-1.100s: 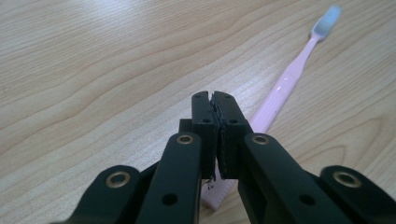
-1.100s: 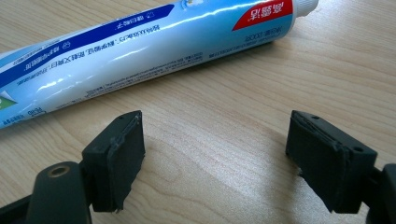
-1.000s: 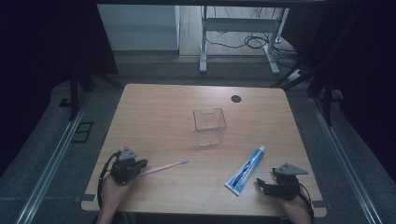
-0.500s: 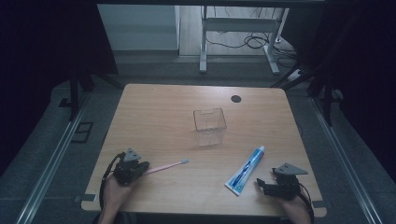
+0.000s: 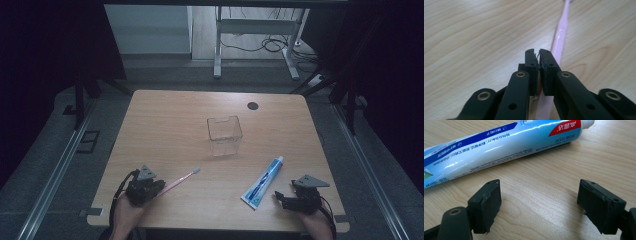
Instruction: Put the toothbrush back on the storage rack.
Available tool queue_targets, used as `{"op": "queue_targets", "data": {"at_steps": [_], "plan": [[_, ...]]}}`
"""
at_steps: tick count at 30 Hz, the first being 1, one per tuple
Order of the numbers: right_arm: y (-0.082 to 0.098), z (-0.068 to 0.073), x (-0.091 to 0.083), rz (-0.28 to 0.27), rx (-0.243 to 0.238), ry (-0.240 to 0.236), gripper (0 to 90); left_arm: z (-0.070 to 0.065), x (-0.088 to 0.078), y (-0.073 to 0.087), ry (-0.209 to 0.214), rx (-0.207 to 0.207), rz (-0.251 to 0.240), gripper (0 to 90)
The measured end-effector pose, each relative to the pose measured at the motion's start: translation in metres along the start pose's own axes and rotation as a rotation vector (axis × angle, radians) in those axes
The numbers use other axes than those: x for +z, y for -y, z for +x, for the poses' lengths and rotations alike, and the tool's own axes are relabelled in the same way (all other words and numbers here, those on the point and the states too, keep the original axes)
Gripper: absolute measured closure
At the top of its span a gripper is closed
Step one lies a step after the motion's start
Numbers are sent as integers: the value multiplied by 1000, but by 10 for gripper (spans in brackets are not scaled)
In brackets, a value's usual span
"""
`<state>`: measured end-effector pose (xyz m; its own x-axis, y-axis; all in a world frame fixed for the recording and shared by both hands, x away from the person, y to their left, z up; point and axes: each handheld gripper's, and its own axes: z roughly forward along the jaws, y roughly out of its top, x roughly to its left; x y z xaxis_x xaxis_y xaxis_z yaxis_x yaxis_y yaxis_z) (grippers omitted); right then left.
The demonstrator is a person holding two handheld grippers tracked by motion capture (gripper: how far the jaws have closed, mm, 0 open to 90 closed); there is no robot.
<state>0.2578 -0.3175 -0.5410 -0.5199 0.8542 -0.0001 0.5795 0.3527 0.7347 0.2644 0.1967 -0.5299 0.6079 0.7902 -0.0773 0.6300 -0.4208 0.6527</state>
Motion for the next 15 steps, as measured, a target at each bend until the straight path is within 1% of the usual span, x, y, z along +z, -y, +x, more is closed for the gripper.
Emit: {"op": "queue_targets", "data": {"at_steps": [3, 4, 5, 9, 11, 12, 14, 15], "plan": [[0, 0, 0, 0, 0, 0, 190, -6, 1, 1, 8, 1, 5, 843], [0, 0, 0, 0, -2, -1, 190, -11, 1, 1, 19, -6, 6, 843], [0, 0, 0, 0, -2, -1, 190, -11, 1, 1, 19, -6, 6, 842], [0, 0, 0, 0, -2, -1, 190, -21, 3, 0, 30, 0, 14, 843], [0, 0, 0, 0, 0, 0, 190, -23, 4, -1, 24, 4, 16, 844], [0, 0, 0, 1, 0, 0, 189, -22, 5, -2, 29, -3, 17, 834], [0, 0, 0, 0, 0, 0, 189, -21, 4, -3, 28, -3, 17, 817], [0, 0, 0, 0, 0, 0, 189, -21, 3, -5, 33, -12, 19, 817]]}}
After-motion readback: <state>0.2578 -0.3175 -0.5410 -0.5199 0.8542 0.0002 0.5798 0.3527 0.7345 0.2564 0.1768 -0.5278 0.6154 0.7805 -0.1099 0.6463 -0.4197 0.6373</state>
